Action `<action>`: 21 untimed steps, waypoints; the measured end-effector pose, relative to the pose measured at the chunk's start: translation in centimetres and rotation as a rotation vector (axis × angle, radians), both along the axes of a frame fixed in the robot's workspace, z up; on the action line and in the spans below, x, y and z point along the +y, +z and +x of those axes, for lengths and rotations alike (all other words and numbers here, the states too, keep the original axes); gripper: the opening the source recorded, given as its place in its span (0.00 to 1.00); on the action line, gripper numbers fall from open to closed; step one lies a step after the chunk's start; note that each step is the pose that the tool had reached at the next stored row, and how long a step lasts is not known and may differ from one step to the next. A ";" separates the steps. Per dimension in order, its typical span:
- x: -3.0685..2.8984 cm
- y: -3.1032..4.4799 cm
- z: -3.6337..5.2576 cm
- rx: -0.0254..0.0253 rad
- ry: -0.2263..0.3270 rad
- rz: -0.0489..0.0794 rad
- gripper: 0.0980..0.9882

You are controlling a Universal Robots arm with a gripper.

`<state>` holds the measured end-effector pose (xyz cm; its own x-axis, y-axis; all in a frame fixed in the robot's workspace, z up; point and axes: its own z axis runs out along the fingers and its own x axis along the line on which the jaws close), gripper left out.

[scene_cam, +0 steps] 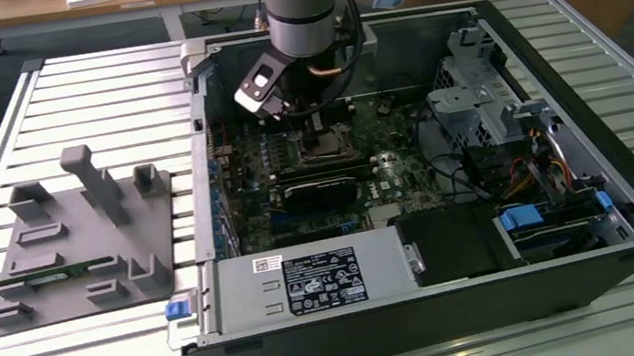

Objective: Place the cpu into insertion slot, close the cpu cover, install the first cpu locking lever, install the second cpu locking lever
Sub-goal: 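Close the cpu cover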

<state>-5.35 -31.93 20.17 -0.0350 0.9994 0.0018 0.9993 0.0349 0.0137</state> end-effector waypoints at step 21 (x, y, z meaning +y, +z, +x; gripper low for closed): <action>0.00 0.67 0.56 0.0002 0.000 0.000 0.01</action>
<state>-4.78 -31.93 20.84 -0.0349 0.9994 0.0014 0.9993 0.0349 0.0135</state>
